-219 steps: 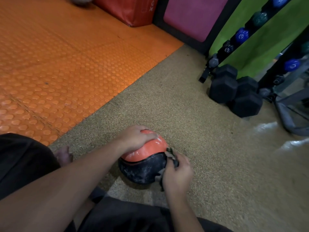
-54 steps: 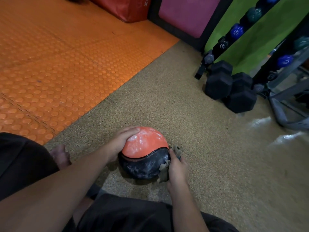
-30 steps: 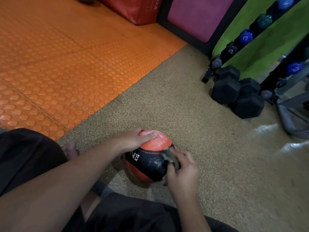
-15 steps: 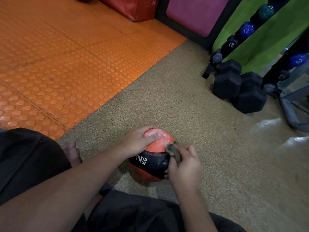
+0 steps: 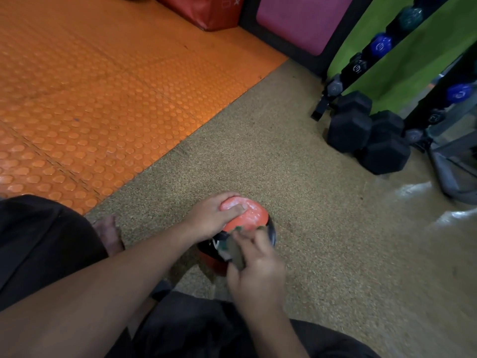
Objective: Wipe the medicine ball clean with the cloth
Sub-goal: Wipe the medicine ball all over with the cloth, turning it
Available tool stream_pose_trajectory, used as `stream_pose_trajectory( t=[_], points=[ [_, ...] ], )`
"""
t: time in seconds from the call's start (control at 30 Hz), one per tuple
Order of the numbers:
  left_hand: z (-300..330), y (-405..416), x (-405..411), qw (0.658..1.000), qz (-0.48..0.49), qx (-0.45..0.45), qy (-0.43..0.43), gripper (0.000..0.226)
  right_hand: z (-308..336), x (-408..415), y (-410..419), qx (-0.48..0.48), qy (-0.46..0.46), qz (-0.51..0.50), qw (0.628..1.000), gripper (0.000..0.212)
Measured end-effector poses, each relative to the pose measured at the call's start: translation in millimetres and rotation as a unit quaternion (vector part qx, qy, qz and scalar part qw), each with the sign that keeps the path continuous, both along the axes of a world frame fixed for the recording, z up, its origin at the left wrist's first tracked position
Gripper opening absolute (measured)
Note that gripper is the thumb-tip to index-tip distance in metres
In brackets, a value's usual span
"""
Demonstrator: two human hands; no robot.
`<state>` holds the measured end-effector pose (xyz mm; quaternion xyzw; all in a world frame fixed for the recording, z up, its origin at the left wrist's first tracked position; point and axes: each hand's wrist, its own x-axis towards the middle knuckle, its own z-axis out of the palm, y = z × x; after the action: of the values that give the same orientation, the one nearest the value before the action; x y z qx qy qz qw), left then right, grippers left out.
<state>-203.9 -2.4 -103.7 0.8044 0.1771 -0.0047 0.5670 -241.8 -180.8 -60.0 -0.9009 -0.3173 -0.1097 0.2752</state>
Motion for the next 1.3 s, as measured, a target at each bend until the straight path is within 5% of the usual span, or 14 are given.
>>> stream_pose_trajectory(
  t=[0.07,0.3,0.47,0.7,0.9,1.07,1.2,1.3],
  points=[
    [-1.1,-0.8,-0.8,1.0,-0.001,0.003,-0.004,0.073,0.2,3.8,-0.7,-0.025,-0.019,0.028,0.999,0.05],
    [-0.8,-5.4,1.2,0.999,-0.011,0.046,0.007,0.059,0.5,44.8,-17.5,0.052,0.041,-0.184,0.981,0.034],
    [-1.4,-4.0,-2.6,1.0,0.002,0.015,-0.01,0.073,-3.7,0.9,1.8,-0.026,-0.029,0.017,0.999,0.041],
    [-0.8,-10.6,-0.3,0.999,0.007,0.04,0.014,0.081,-4.0,39.3,-13.2,0.059,0.001,-0.161,0.985,0.032],
    [-8.3,-1.9,-2.8,1.0,0.01,0.019,-0.002,0.087,-10.2,18.2,-7.5,0.021,-0.04,-0.01,0.999,0.04],
    [-4.0,-7.2,-0.9,0.999,0.007,0.042,0.004,0.063,-8.9,43.0,-16.6,0.1,0.022,-0.185,0.977,0.034],
    [-1.8,-7.5,-2.9,0.999,0.011,0.027,-0.019,0.065,-7.7,4.1,-0.7,0.027,-0.021,0.019,0.999,0.042],
    [0.4,-11.2,-4.2,0.999,0.005,0.049,-0.002,0.079,-6.8,19.4,-8.5,0.044,-0.018,-0.014,0.999,0.041]
  ],
)
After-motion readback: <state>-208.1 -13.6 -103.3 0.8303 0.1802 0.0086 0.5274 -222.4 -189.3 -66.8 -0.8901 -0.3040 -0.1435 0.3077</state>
